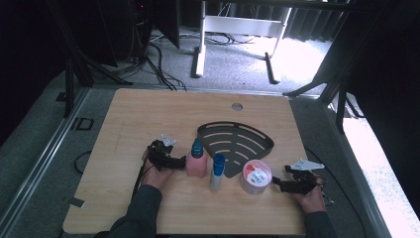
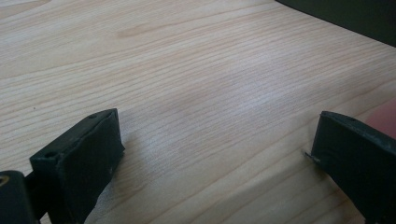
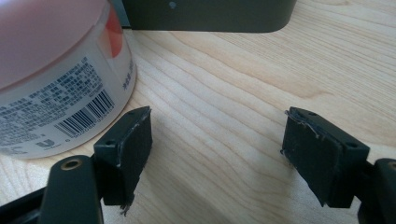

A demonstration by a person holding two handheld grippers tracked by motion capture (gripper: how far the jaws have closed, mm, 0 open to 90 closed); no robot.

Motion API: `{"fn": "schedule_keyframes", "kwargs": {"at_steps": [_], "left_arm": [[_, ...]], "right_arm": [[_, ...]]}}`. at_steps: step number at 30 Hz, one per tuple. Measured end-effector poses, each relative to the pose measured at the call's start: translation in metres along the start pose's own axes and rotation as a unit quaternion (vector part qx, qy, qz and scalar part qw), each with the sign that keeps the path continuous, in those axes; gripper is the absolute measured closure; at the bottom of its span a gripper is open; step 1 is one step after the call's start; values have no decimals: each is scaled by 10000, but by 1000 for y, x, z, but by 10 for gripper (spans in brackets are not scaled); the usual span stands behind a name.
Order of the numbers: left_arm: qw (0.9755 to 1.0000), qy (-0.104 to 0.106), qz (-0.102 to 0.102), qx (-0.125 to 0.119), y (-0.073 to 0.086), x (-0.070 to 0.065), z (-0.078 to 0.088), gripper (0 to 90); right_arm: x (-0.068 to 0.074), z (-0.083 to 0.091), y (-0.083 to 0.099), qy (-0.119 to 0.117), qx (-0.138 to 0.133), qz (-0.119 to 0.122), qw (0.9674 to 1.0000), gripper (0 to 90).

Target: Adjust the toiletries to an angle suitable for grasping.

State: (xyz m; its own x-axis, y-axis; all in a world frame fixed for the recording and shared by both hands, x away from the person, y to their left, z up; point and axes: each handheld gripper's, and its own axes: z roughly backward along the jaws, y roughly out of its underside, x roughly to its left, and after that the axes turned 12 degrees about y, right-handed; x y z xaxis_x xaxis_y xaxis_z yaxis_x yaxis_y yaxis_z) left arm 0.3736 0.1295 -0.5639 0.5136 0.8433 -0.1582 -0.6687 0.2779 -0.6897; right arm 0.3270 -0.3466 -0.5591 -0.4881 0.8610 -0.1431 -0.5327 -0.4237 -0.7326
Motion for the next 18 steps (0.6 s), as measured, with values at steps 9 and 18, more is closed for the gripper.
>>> {"fn": "schedule_keyframes", "kwargs": {"at_steps": [9, 18], "left_arm": [[9999, -24, 51, 143, -1, 1, 5, 74], [9997, 10, 44, 247, -2, 3, 16, 373]], "right_arm": [[0, 0, 0, 16, -1, -15, 10000, 236], [0, 0, 0, 7, 0, -7, 10000, 235]]}}
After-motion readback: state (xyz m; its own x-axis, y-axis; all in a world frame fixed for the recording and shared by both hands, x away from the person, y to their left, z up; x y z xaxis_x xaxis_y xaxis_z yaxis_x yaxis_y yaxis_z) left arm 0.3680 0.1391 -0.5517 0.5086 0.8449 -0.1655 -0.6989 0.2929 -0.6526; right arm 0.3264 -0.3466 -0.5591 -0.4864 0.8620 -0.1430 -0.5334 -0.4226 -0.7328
